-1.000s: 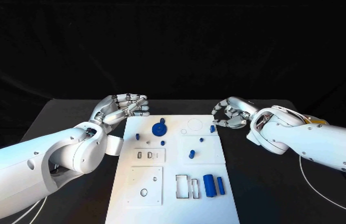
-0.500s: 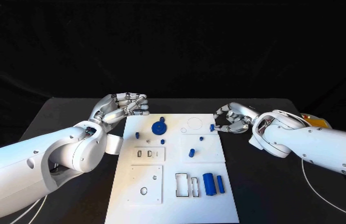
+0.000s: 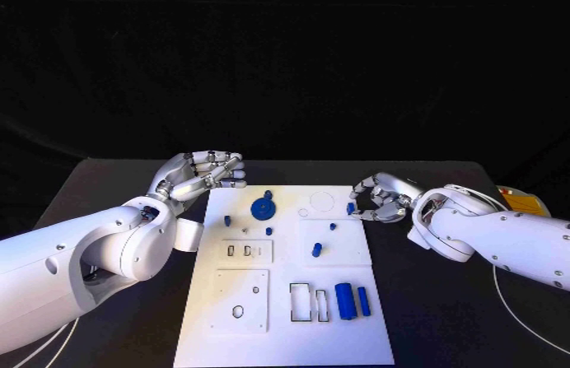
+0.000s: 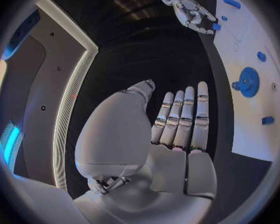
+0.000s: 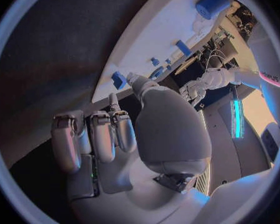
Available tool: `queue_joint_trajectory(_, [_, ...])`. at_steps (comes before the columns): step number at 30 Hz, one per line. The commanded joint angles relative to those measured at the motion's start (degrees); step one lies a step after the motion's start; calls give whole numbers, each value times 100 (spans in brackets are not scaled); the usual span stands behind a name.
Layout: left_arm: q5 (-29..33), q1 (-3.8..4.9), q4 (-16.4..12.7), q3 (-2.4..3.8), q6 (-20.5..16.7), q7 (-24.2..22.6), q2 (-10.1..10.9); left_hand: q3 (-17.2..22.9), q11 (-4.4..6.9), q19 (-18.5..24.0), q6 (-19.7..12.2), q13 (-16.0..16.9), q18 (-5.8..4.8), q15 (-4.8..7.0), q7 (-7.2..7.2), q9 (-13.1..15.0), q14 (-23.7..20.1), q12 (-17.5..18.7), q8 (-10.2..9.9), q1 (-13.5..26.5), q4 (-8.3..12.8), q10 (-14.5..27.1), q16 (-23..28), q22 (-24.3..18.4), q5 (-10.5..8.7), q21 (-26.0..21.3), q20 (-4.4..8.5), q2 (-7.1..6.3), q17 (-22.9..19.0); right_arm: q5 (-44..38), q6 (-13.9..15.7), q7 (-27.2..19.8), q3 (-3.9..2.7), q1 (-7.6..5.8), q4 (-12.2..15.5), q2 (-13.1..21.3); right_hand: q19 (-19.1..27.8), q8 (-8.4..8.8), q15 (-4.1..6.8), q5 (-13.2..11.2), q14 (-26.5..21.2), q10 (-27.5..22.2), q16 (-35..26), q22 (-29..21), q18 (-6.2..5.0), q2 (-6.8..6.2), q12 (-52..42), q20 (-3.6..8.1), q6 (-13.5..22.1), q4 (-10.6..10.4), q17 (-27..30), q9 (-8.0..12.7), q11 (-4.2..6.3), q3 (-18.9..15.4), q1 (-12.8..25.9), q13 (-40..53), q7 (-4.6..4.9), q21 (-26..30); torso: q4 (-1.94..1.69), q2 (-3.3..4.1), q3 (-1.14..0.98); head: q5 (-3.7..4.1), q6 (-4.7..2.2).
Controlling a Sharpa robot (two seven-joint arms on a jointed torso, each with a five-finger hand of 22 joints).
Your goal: Assemble the parts on the task board
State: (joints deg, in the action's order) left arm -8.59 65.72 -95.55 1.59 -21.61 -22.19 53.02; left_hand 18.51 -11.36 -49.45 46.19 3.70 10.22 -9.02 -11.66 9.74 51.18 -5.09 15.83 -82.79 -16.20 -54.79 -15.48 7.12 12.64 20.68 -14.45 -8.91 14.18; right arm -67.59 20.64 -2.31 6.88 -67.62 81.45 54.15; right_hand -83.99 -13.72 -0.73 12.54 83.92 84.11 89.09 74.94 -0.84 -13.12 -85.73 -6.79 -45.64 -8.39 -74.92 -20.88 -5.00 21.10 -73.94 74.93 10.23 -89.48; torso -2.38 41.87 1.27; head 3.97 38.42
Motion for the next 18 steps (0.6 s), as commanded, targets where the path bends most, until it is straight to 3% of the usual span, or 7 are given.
queue_joint_trajectory(1, [13, 4, -10, 4, 94, -33, -6, 38, 1, -27, -39, 9, 21, 2, -242, -8, -24, 23, -25, -15, 3, 15, 29, -5, -28, 27, -16, -29, 6, -27, -13, 5, 2, 29, -29, -39, -547, 6, -47, 16, 561, 223, 35, 1443, 62, 75, 3, -40, -56, 3, -1301, -21, -37, -31, -74, 1071, 1, 12, -5, -4, -1, 3, 6])
queue_joint_trajectory(18, [13, 4, 1, 4, 85, -26, 2, 38, 1, -27, -39, 9, 21, 2, -242, -8, -24, 23, -25, -15, 3, 15, 29, -5, -28, 27, -16, -29, 6, -13, 18, -3, 2, 89, -124, -156, -581, -76, 13, -102, 567, 308, 43, 1483, 75, 306, -93, 0, -502, 38, -1327, -105, 31, 92, -202, 1164, -78, -28, -1, -8, -2, -21, 56])
